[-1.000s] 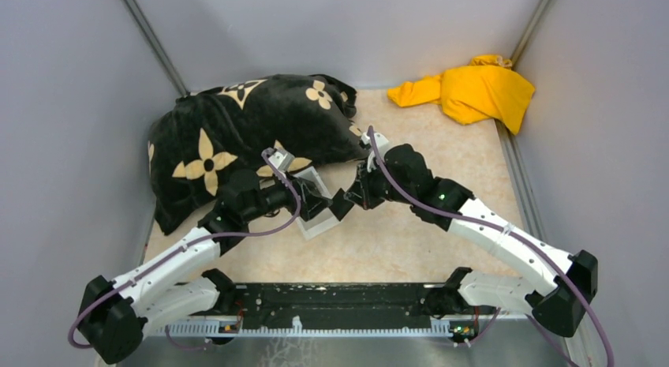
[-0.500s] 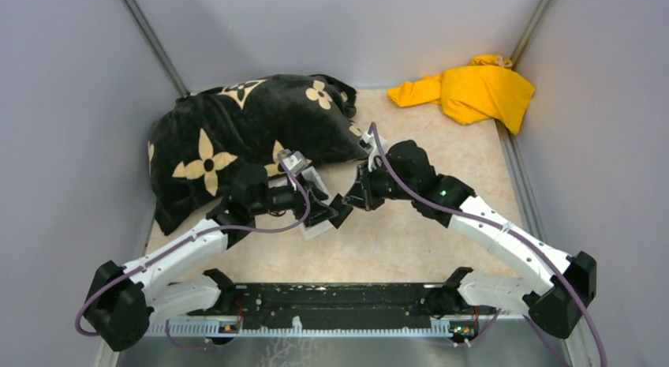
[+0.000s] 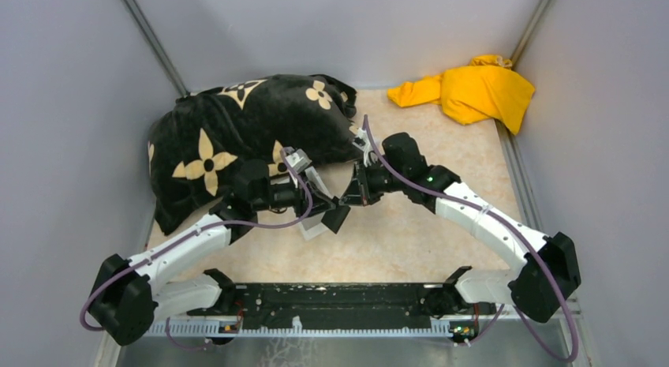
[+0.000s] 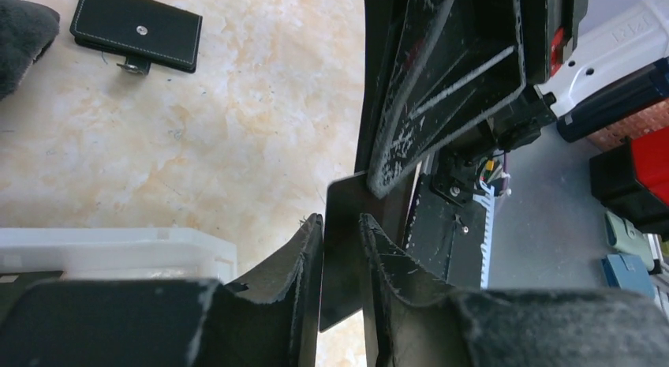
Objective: Put the credit cards into the card holder
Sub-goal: Pick up the credit card from the storage box.
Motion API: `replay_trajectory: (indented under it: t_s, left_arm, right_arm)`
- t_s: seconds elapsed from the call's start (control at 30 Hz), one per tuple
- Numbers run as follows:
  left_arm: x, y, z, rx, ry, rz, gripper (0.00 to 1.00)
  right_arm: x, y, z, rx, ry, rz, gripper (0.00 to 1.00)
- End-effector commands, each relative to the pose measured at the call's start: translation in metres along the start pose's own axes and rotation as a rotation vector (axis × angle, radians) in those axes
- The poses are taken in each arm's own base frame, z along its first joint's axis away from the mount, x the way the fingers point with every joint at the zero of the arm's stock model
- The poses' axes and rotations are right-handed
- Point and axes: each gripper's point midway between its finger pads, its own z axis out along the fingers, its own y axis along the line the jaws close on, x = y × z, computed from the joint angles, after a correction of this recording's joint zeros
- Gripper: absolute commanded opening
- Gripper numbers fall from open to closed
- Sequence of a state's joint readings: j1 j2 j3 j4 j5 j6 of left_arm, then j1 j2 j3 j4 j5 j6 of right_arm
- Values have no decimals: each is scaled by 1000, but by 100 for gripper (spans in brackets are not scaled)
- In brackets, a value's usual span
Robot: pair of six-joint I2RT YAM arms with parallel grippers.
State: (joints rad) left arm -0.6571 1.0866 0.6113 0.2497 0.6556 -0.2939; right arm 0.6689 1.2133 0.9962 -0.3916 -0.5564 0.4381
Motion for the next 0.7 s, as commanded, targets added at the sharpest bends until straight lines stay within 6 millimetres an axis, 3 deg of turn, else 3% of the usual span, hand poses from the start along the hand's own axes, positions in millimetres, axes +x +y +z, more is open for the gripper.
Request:
replay_trajectory:
  t_s: [0.0, 0.1, 0.23, 0.33, 0.4, 0.67]
  left_arm:
    - [-15, -8, 4, 61, -23, 33, 29]
    - [-11, -5, 7, 57, -7, 16, 35]
    - [-10, 1, 7, 30, -5, 4, 57]
    - [-10, 3, 7, 24, -7, -2, 59]
    - [-8, 4, 7, 30, -2, -15, 56]
    - [-2, -3, 9, 121, 17, -66, 25]
  right_arm:
    - [-28, 21, 0, -90, -62, -44, 0]
    - [-30, 22, 2, -99, -63, -40, 0]
    - [-32, 25, 1, -110, -64, -38, 0]
    - [-33, 26, -1, -118, -69, -40, 0]
    - [-34, 26, -2, -123, -71, -40, 0]
    - [-39, 23, -2, -144, -92, -23, 0]
